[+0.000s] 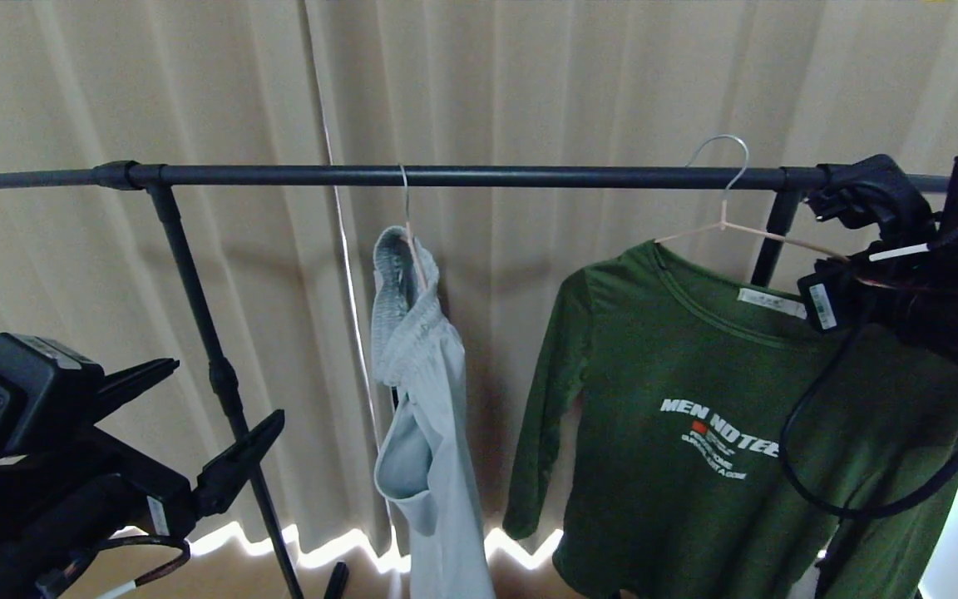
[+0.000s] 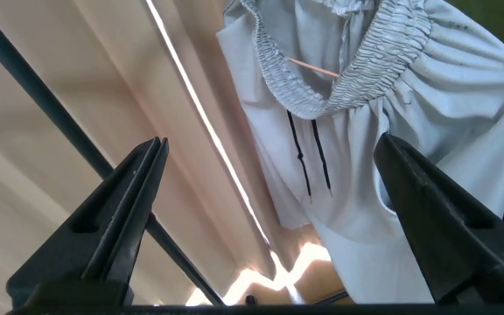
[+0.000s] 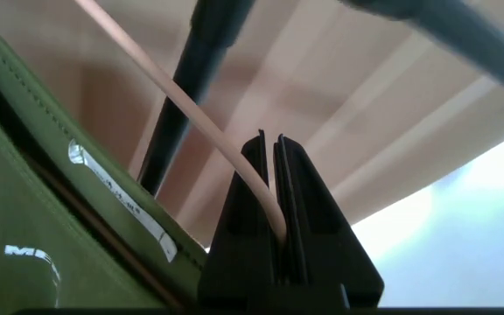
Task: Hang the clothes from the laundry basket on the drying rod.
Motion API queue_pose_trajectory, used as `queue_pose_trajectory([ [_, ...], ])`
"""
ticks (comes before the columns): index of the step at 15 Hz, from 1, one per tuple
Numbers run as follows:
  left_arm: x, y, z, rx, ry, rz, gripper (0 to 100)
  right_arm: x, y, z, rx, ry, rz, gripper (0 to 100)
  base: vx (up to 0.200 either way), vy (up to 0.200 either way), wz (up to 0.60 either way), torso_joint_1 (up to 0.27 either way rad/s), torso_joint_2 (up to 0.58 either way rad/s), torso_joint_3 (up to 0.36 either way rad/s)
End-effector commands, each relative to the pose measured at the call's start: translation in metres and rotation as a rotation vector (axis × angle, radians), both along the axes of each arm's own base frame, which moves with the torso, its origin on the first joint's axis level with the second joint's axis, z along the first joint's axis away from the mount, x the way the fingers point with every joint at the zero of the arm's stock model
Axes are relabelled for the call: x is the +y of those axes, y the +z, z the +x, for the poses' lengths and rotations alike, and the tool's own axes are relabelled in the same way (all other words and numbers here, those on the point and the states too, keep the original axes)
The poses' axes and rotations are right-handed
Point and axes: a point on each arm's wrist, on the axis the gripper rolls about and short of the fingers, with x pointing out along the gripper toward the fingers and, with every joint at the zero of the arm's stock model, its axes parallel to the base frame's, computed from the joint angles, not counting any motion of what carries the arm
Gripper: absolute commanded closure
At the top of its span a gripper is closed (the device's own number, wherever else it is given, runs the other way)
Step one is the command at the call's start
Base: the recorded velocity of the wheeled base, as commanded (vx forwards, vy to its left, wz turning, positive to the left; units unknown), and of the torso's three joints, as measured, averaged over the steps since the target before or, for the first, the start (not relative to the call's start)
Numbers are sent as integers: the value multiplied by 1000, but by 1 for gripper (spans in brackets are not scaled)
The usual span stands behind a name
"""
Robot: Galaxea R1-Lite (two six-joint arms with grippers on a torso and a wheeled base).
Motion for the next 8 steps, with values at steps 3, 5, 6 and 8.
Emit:
queue_pose_trajectory([
  [3, -1, -2, 1, 8, -1, 4, 0, 14, -22, 16, 69, 10, -25, 100, 0, 0, 0, 0, 0, 0],
  [5, -3, -2, -1, 11, -18, 4, 0, 27, -26, 15, 80, 53, -29, 100, 0, 0, 0, 0, 0, 0],
  [6, -3, -4, -1, 16, -21, 8, 0, 32, -25, 14, 79, 74, -29, 100, 0, 0, 0, 0, 0, 0],
  [8, -4, -5, 1, 24, -21, 13, 0, 38, -24, 13, 51, 98, -18, 100, 0, 0, 0, 0, 0, 0],
])
